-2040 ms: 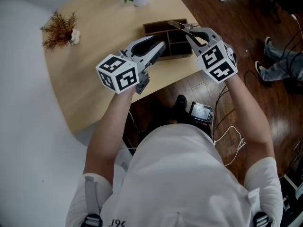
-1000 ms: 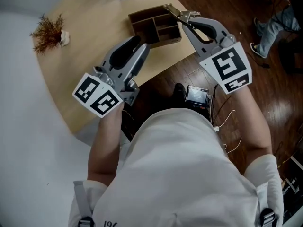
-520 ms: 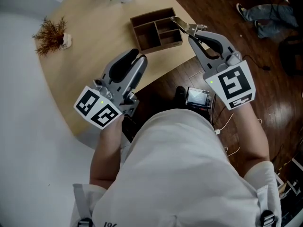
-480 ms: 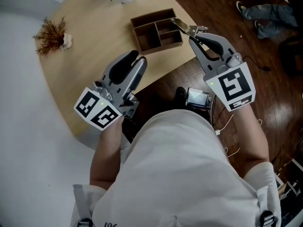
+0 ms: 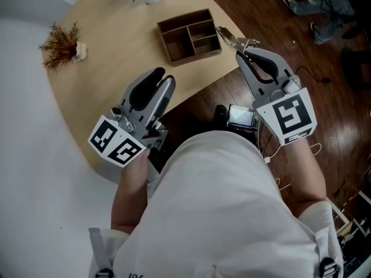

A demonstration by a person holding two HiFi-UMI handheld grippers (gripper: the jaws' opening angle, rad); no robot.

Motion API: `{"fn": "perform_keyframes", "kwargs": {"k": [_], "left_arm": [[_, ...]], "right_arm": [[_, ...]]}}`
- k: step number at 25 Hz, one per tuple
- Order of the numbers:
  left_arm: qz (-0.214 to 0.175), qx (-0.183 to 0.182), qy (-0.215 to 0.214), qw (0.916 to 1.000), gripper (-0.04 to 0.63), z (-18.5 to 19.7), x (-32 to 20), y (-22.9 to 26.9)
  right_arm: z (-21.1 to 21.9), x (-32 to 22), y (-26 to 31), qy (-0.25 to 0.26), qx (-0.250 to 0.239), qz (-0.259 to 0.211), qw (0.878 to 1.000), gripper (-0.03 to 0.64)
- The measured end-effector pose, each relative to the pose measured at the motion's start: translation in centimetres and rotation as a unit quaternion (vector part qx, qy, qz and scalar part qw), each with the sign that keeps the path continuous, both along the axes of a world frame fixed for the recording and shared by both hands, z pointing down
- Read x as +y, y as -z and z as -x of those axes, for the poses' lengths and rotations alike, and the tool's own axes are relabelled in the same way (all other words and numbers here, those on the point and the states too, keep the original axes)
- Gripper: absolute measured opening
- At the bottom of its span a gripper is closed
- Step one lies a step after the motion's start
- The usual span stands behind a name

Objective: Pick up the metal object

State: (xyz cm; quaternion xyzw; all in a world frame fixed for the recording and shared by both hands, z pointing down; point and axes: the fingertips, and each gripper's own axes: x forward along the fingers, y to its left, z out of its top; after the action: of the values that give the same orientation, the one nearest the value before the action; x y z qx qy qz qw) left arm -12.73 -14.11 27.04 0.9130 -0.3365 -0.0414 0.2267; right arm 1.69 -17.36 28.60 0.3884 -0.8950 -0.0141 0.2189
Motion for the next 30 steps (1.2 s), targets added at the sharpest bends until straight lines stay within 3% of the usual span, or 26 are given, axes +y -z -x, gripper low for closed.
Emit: {"fn": "perform_keyframes", "kwargs": {"k": [30], "left_arm": [[0.032, 0.001, 0.010, 0.9994, 0.106, 0.2, 3.0, -2.0]], "right_arm": [[-2.7, 3.8, -3.6, -0.037, -0.020, 0.049, 0.998, 0.011]]}}
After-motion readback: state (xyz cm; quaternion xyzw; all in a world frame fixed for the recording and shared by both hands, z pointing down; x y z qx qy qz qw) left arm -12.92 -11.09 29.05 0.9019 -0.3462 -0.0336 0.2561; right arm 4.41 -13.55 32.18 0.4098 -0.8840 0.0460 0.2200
